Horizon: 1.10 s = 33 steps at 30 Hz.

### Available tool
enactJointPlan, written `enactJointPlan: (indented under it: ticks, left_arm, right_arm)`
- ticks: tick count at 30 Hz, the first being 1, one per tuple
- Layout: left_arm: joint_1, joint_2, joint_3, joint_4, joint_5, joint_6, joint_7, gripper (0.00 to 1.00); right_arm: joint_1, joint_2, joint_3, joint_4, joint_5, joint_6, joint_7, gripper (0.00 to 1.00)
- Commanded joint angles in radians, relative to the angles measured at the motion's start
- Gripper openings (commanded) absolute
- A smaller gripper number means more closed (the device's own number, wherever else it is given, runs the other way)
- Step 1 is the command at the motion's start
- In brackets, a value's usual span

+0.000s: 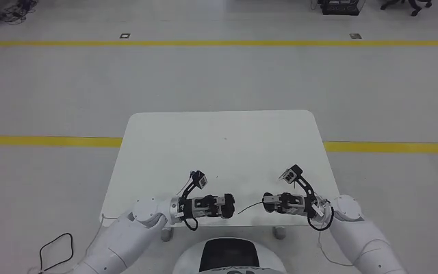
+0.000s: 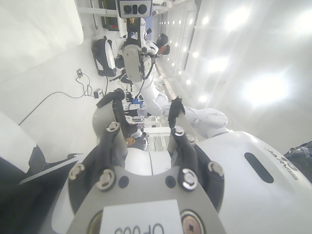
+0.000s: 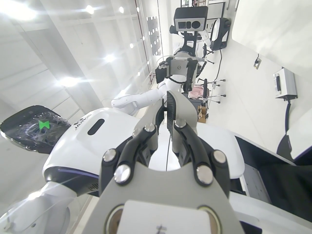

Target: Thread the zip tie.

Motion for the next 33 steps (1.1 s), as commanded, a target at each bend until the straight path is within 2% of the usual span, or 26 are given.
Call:
enactJointPlan:
  ticks: [1,11,13,16,20,24,29,33]
  left_arm:
    - [0.01,0.006,-0.017,-0.001,-0.005,0.0,-0.003,1.0]
    - [0.012,0.008,-0.027,-0.005,-0.003,0.0,-0.012,1.0]
    - [0.012,0.005,-0.022,-0.011,-0.001,0.005,0.031,1.0]
    - [-0.003,-0.005,0.007,-0.031,0.002,0.007,0.078,1.0]
    - [-0.045,-0.028,0.076,-0.046,0.011,0.012,0.133,1.0]
    - [-0.093,-0.057,0.145,-0.026,0.002,0.005,0.181,1.0]
    - [-0.127,-0.081,0.189,-0.004,-0.01,0.0,0.201,1.0]
    - [-0.13,-0.082,0.191,-0.004,-0.005,0.0,0.198,1.0]
  right_arm:
    - [-0.003,0.001,0.007,0.002,0.008,0.0,0.0,0.0]
    - [-0.005,0.002,0.011,-0.002,0.023,0.0,0.0,0.0]
    - [-0.008,0.001,0.01,-0.01,0.028,0.002,-0.027,0.0]
    - [-0.014,-0.001,0.013,-0.014,0.041,0.0,-0.05,0.0]
    - [-0.018,-0.009,0.019,-0.012,0.073,0.0,-0.052,0.0]
    - [-0.013,-0.017,0.024,0.004,0.088,0.0,-0.029,0.0]
    - [-0.002,-0.024,0.034,0.027,0.103,0.0,0.0,0.0]
    - [-0.002,-0.024,0.034,0.027,0.103,0.0,0.0,0.0]
